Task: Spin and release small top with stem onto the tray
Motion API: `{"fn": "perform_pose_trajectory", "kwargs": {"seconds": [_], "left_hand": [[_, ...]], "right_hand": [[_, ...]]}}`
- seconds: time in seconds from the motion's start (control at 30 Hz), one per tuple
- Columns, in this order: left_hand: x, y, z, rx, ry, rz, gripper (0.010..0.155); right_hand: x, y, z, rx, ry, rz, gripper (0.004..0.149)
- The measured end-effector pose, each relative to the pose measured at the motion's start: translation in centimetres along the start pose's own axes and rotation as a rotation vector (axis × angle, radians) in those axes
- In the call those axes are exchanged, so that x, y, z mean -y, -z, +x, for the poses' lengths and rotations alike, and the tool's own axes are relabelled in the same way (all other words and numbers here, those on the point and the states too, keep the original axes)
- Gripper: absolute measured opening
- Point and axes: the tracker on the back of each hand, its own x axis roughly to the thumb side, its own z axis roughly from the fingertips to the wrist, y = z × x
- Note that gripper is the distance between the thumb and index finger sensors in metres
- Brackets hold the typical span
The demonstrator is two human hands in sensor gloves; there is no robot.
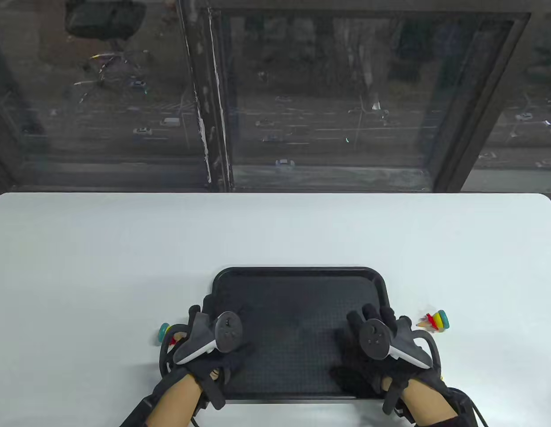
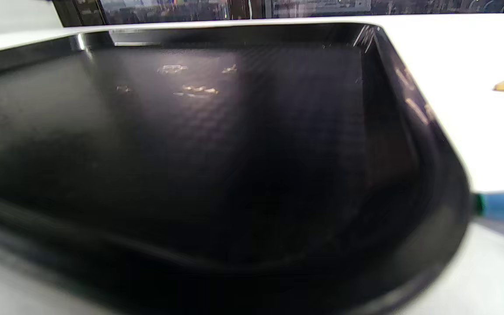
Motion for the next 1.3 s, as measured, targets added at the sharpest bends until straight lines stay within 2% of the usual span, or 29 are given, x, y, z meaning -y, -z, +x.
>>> {"fn": "perform_pose_trajectory", "kwargs": {"seconds": [0.03,0.17,0.3,0.4,0.47,0.53,0.6,0.63,0.67,0.8,0.83,0.9,0.97,1.03,1.1,1.2,1.23,1.3], "left_hand": [[0.1,0.1,0.1,0.0,-0.018,0.021,0.084],[0.2,0.3,0.2,0.012,-0.036,-0.008,0.084],[0.0,0.1,-0.2,0.003,-0.082,0.005,0.083],[-0.3,-0.1,-0.8,-0.013,-0.114,0.012,0.083],[-0.2,-0.2,-1.2,-0.02,-0.143,-0.01,0.083],[0.0,-0.1,-1.5,-0.035,-0.152,-0.037,0.082],[0.2,0.0,-1.7,-0.039,-0.173,-0.06,0.082],[0.3,0.1,-1.7,-0.039,-0.18,-0.061,0.082],[0.3,0.1,-1.7,-0.04,-0.177,-0.06,0.082],[0.3,-0.1,-1.8,-0.035,-0.17,-0.066,0.081],[0.3,-0.1,-1.9,-0.036,-0.169,-0.066,0.081],[0.4,-0.1,-2.0,-0.042,-0.173,-0.071,0.081],[0.5,-0.2,-2.2,-0.045,-0.185,-0.078,0.08],[0.5,-0.1,-2.3,-0.047,-0.195,-0.084,0.08],[0.5,-0.1,-2.4,-0.043,-0.205,-0.086,0.08],[0.4,-0.1,-2.3,-0.04,-0.213,-0.085,0.08],[0.3,-0.2,-2.4,-0.038,-0.219,-0.08,0.08],[0.2,-0.2,-2.4,-0.037,-0.229,-0.072,0.079]], "right_hand": [[0.0,0.0,0.1,0.003,0.0,-0.002,0.087],[0.2,-0.1,0.0,0.025,0.02,-0.025,0.087],[1.9,-0.4,-2.4,-0.003,0.078,-0.119,0.083],[4.0,-1.4,-7.6,-0.109,0.226,-0.258,0.071],[4.2,-1.9,-11.0,-0.196,0.303,-0.317,0.063],[3.5,-1.9,-13.1,-0.263,0.358,-0.29,0.058],[2.2,-1.3,-14.3,-0.318,0.335,-0.193,0.056],[1.4,-0.7,-14.7,-0.342,0.304,-0.094,0.057],[0.9,-0.4,-14.7,-0.363,0.274,-0.04,0.058],[-1.2,1.3,-13.8,-0.432,0.063,0.039,0.061],[-1.3,1.5,-13.5,-0.445,0.025,0.042,0.062],[-1.3,1.7,-13.4,-0.477,-0.023,-0.028,0.061],[-1.3,1.7,-13.3,-0.489,-0.047,-0.035,0.058],[-1.2,1.5,-13.6,-0.516,-0.08,-0.064,0.05],[-0.9,1.1,-14.1,-0.521,-0.044,-0.132,0.045],[0.1,0.2,-14.6,-0.46,0.206,-0.225,0.044],[0.5,0.0,-14.4,-0.39,0.321,-0.229,0.045],[0.9,-0.2,-13.8,-0.316,0.439,-0.226,0.043]]}}
